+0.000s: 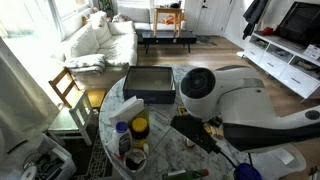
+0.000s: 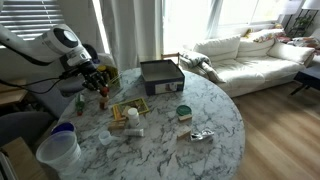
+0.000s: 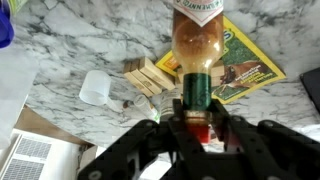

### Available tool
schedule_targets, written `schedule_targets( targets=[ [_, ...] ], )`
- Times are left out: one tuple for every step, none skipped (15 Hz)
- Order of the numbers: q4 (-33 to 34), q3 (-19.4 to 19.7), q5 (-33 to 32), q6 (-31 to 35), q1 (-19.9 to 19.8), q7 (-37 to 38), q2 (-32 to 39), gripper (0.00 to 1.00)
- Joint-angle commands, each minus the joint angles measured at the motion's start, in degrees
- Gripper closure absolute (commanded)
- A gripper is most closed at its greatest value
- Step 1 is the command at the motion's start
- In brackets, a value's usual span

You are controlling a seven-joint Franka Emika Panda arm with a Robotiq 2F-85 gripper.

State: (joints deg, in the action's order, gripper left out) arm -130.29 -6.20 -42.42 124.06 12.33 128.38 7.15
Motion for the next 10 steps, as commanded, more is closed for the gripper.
schedule_targets(
  targets=[
    [0.01,-1.25,-3.93,-1.86,0.93,1.41,0.48,0.92],
    [-0.03,-1.44,-4.39,-1.73,0.93,1.07,0.5,0.92],
    [-0.08,-1.6,-4.86,-1.56,0.88,0.94,0.53,0.82],
    [-0.1,-1.7,-5.11,-1.34,0.8,0.76,0.59,0.63],
    [-0.12,-1.8,-4.74,-0.93,0.64,0.24,0.62,0.42],
    [-0.1,-1.86,-4.59,-0.73,0.58,0.09,0.69,0.36],
    [-0.13,-1.94,-4.45,-0.61,0.58,0.02,0.74,0.28],
    [-0.15,-2.04,-4.24,-0.49,0.61,0.0,0.75,0.21],
    [-0.17,-2.09,-4.35,-0.35,0.63,0.1,0.79,0.14],
    [-0.15,-2.15,-4.21,-0.2,0.6,0.01,0.86,0.06]
  ],
)
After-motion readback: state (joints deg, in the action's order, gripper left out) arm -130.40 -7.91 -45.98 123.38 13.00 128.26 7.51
